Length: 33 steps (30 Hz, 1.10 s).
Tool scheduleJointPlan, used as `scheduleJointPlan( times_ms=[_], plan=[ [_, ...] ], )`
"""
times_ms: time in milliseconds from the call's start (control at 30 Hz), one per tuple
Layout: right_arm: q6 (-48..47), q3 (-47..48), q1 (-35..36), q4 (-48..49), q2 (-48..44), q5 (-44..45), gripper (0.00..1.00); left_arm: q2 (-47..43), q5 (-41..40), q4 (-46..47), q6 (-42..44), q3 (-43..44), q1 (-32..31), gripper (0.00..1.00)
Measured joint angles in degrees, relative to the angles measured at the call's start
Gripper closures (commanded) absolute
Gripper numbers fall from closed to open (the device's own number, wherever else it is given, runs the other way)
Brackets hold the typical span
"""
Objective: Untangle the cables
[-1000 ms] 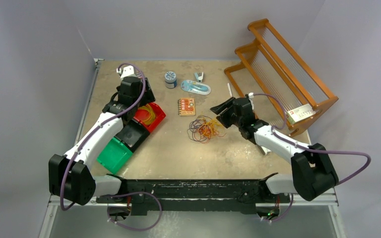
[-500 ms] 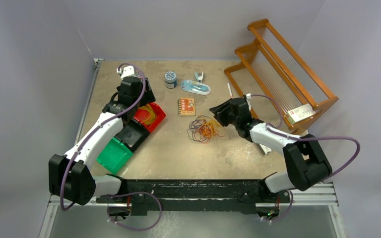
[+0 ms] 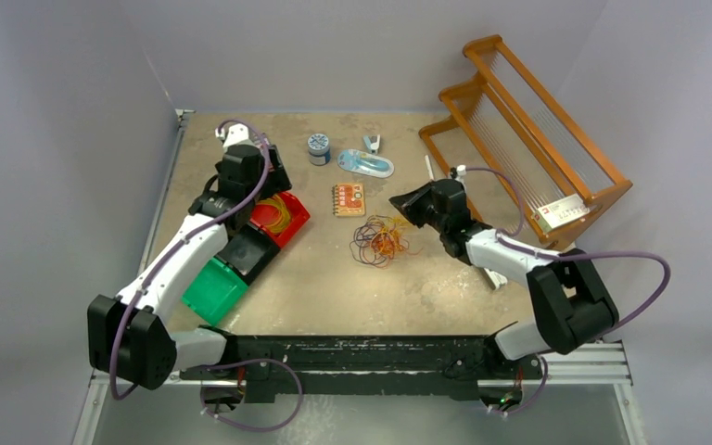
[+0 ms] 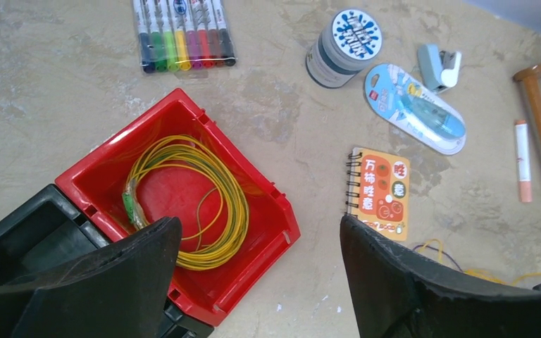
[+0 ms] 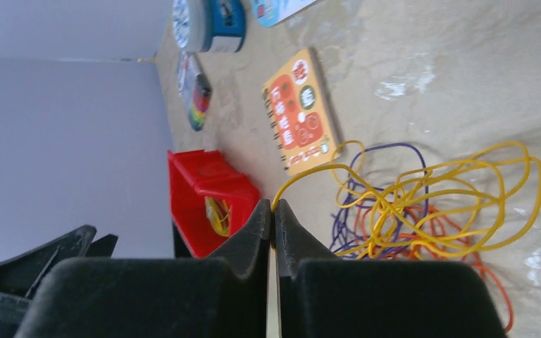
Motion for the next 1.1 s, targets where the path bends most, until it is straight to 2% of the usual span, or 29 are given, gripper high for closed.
scheduleJointPlan(
  times_ms=[100, 233, 500, 733, 833, 1033, 1100],
  plan=[
    [-2.36, -0.09, 0.00, 1.95, -1.07, -2.58, 1.00, -2.14, 0.11, 0.85, -0.50, -1.14, 0.00, 0.09],
    [-7.28, -0.04, 0.00, 2.45, -3.76, -6.05, 1.00, -3.91, 2.80, 4.20, -1.46, -2.25, 0.00, 0.11],
    [-14.32, 3.93, 0.00, 1.44, -7.41, -9.77, 1.00, -5.07, 9.16, 19.04, -1.88, -10.47, -0.11, 0.13],
    [-17.42, 7.67, 0.00, -1.36, -7.93, -11.96, 1.00, -5.66, 16.87, 35.63, -0.33, -17.57, -1.49, 0.16],
    [-18.16, 8.90, 0.00, -2.21, -7.93, -12.57, 1.00, -5.68, 17.62, 42.66, 2.75, -20.15, -5.33, 0.16],
    [-19.17, 9.29, 0.00, -4.04, -7.93, -14.47, 1.00, -4.52, 16.87, 57.94, 15.89, -27.12, -20.76, 0.16],
    [-19.43, 9.40, 0.00, -4.44, -7.93, -14.97, 1.00, -3.04, 16.83, 62.51, 18.80, -28.79, -23.08, 0.16]
  ],
)
